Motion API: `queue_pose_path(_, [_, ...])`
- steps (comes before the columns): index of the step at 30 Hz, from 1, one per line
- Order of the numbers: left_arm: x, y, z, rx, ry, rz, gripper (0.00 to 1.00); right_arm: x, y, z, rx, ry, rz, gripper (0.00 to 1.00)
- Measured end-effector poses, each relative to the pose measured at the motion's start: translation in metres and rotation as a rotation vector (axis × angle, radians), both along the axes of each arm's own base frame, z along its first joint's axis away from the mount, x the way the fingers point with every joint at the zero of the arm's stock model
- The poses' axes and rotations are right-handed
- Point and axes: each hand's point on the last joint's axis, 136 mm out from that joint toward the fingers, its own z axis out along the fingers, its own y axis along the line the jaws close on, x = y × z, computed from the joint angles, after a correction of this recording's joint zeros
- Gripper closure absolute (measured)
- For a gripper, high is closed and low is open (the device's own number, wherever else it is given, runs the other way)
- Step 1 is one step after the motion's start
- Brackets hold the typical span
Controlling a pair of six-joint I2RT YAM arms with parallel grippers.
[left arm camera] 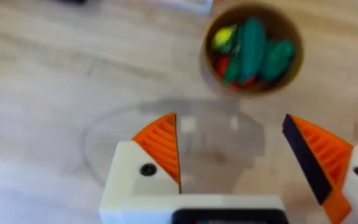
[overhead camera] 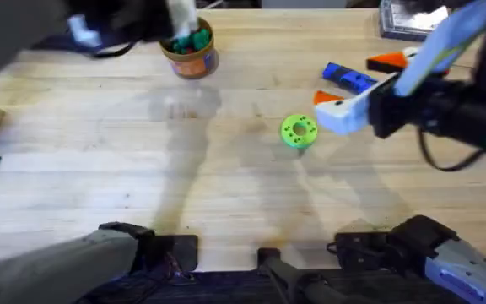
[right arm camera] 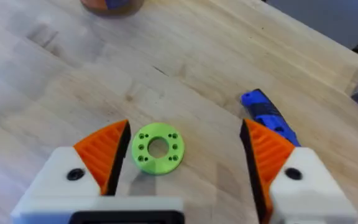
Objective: Pick up the gripper from the table and insert it into the empty holder that is missing its gripper. Then pick up a screw, insert it into the mounting hole, and use the screwdriver to tighten it. Finally, clean up the table by picking up the vegetable and placing it into the bucket.
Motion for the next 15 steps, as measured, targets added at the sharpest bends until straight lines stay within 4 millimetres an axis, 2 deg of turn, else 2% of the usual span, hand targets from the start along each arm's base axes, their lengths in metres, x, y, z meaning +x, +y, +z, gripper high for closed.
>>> queue_pose_path(2, [-0.035,0.006,0.005,0.017,0.068,-0.019,0.015,-0.007,-0.003,0.016,0.001,0.01,-0.003,0.007])
queue_pose_path(5, [-0.082,0.007,0.002,0.029,0.198,-0.107,0.015,-0.019,-0.009,0.033,0.002,0.038,-0.012,0.007])
queue_pose_path(7, [-0.101,0.002,-0.002,0.02,0.264,-0.18,0.015,-0.024,-0.011,0.038,0.002,0.05,-0.016,0.007])
queue_pose_path(10, [-0.115,-0.011,-0.006,-0.008,0.318,-0.304,0.015,-0.028,-0.013,0.036,-0.003,0.068,-0.019,0.007])
queue_pose_path(15, [-0.119,-0.027,-0.007,-0.041,0.33,-0.44,0.015,-0.029,-0.013,0.034,-0.007,0.079,-0.02,0.007])
